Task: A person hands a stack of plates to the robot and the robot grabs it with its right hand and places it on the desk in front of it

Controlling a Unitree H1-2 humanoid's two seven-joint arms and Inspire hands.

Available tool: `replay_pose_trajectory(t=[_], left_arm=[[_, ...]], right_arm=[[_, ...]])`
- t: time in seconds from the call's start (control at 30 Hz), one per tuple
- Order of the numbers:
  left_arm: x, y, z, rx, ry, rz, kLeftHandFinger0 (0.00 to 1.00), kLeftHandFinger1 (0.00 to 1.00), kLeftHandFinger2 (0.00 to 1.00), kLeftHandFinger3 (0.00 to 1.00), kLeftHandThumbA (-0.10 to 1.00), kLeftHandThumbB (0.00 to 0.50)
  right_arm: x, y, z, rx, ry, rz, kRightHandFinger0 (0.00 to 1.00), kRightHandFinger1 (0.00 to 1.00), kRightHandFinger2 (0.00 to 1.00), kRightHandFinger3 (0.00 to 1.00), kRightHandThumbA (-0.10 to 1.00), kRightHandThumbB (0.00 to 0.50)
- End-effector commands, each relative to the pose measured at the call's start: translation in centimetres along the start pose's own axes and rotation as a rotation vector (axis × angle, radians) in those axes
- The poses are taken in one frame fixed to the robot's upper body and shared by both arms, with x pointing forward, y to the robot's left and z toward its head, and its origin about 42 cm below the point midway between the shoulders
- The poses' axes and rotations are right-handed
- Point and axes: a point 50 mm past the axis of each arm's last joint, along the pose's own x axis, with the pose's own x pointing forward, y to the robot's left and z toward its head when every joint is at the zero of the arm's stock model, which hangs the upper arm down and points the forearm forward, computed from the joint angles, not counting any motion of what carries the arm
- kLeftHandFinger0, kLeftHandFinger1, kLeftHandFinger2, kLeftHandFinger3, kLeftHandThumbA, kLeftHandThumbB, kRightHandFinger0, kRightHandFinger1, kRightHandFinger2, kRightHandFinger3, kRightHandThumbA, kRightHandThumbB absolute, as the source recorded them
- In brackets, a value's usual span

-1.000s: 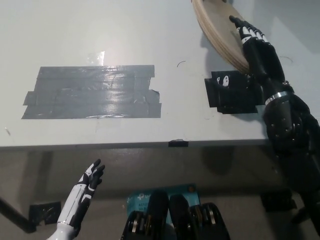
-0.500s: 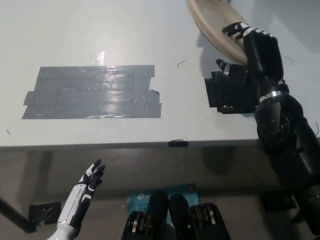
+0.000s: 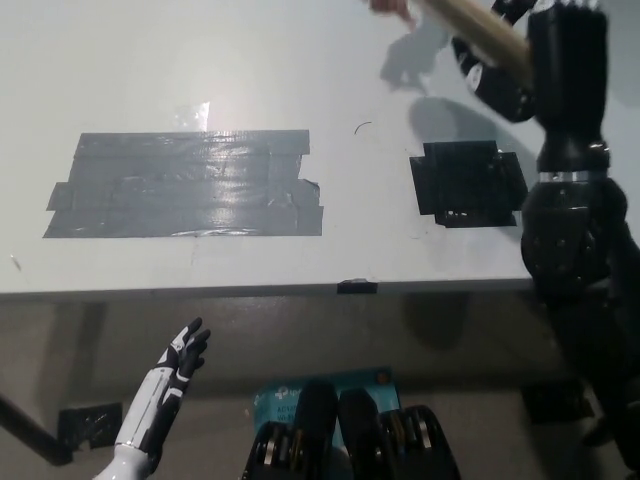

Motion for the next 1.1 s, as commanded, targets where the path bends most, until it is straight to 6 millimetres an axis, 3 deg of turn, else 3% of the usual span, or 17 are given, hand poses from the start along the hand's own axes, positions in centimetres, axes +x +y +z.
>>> replay_pose_trajectory(t=[0.0, 0.17, 0.3, 0.37, 0.47, 0.57, 0.67, 0.7, 0.77, 0.83, 0.9, 1.07], left_arm=[[0.7, 0.4, 1.1, 0.037, -0.064, -0.015, 1.00, 1.00, 1.00, 1.00, 0.98, 0.263], [0.7, 0.5, 1.0, 0.039, -0.065, -0.015, 1.00, 1.00, 1.00, 1.00, 0.98, 0.261], [0.6, 0.5, 1.1, 0.040, -0.064, -0.018, 1.00, 1.00, 1.00, 1.00, 0.97, 0.248], [0.6, 0.6, 1.2, 0.040, -0.064, -0.020, 1.00, 1.00, 1.00, 1.00, 0.97, 0.250], [0.7, 0.6, 1.2, 0.042, -0.064, -0.024, 1.00, 1.00, 1.00, 1.00, 0.97, 0.255], [0.6, 0.6, 1.2, 0.046, -0.062, -0.023, 1.00, 1.00, 1.00, 1.00, 0.97, 0.258], [0.8, 0.5, 1.2, 0.044, -0.070, -0.022, 1.00, 1.00, 1.00, 1.00, 0.97, 0.251], [0.7, 0.5, 1.1, 0.040, -0.066, -0.021, 1.00, 1.00, 1.00, 1.00, 0.97, 0.257], [0.6, 0.5, 1.1, 0.038, -0.065, -0.020, 1.00, 1.00, 1.00, 1.00, 0.97, 0.253], [0.7, 0.4, 1.1, 0.039, -0.067, -0.022, 1.00, 1.00, 1.00, 1.00, 0.97, 0.249], [0.8, 0.3, 1.0, 0.039, -0.065, -0.025, 1.00, 1.00, 1.00, 1.00, 0.97, 0.249], [0.7, 0.3, 1.2, 0.047, -0.064, -0.026, 1.00, 1.00, 1.00, 1.00, 0.98, 0.248]], right_arm=[[4.2, -3.7, 3.0, 0.055, -0.204, -0.257, 0.00, 0.00, 0.18, 0.21, 0.76, 0.000], [5.6, -4.8, 3.3, 0.059, -0.229, -0.285, 0.00, 0.00, 0.13, 0.11, 0.72, 0.000], [5.8, -4.5, 2.1, 0.005, -0.237, -0.248, 0.00, 0.00, 0.04, 0.00, 0.67, 0.003], [4.9, -3.6, 0.5, -0.052, -0.232, -0.180, 0.00, 0.00, 0.05, 0.02, 0.66, 0.006], [4.1, -2.4, -1.1, -0.149, -0.241, -0.111, 0.00, 0.00, 0.14, 0.09, 0.84, 0.000], [2.8, -0.7, -3.0, -0.186, -0.263, 0.002, 0.00, 0.02, 0.25, 0.18, 0.79, 0.000], [1.6, 1.3, -4.6, -0.269, -0.273, 0.098, 0.00, 0.00, 0.22, 0.14, 0.79, 0.010], [1.2, 2.0, -5.1, -0.278, -0.276, 0.116, 0.00, 0.00, 0.19, 0.12, 0.67, 0.034], [0.3, 3.2, -6.0, -0.327, -0.286, 0.166, 0.00, 0.00, 0.18, 0.11, 0.62, 0.032], [-0.4, 3.8, -6.7, -0.340, -0.280, 0.211, 0.00, 0.00, 0.19, 0.13, 0.61, 0.021], [-2.0, 5.1, -8.0, -0.380, -0.291, 0.274, 0.00, 0.00, 0.18, 0.14, 0.67, 0.000], [-4.2, 6.6, -8.8, -0.383, -0.249, 0.330, 0.00, 0.00, 0.13, 0.13, 0.62, 0.006]])
